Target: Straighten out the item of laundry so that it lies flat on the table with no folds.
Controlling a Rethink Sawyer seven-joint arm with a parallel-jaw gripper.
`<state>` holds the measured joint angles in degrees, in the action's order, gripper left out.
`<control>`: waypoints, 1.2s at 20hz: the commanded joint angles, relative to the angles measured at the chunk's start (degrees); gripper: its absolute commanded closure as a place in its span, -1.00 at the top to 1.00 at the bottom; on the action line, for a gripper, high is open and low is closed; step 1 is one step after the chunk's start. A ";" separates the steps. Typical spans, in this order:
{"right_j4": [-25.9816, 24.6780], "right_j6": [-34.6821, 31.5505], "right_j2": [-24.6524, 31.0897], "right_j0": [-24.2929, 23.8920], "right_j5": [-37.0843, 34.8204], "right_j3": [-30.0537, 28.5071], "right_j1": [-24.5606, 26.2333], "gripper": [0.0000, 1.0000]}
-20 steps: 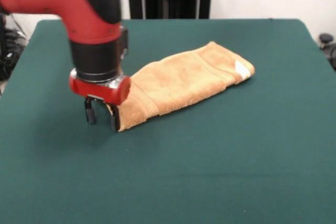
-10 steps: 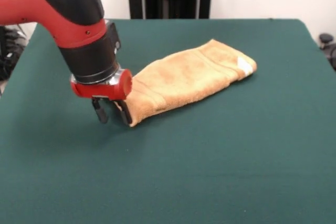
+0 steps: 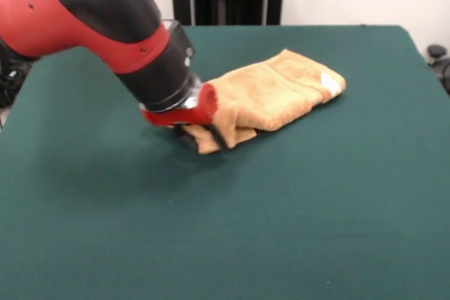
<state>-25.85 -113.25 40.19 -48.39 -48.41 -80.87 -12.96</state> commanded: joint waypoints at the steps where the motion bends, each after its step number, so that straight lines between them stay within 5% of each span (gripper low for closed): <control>1: 4.49 16.35 6.97 2.42 -10.60 -7.54 5.95 1.00; 10: 4.42 16.55 7.88 2.23 -13.86 -4.45 8.08 1.00; 11: 4.05 16.15 8.13 1.98 -14.01 -4.44 8.29 -1.00; 24: -0.31 11.88 6.98 3.55 -7.27 -4.46 5.79 -1.00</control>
<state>-24.22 -113.22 45.49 -48.33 -55.83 -82.03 -6.36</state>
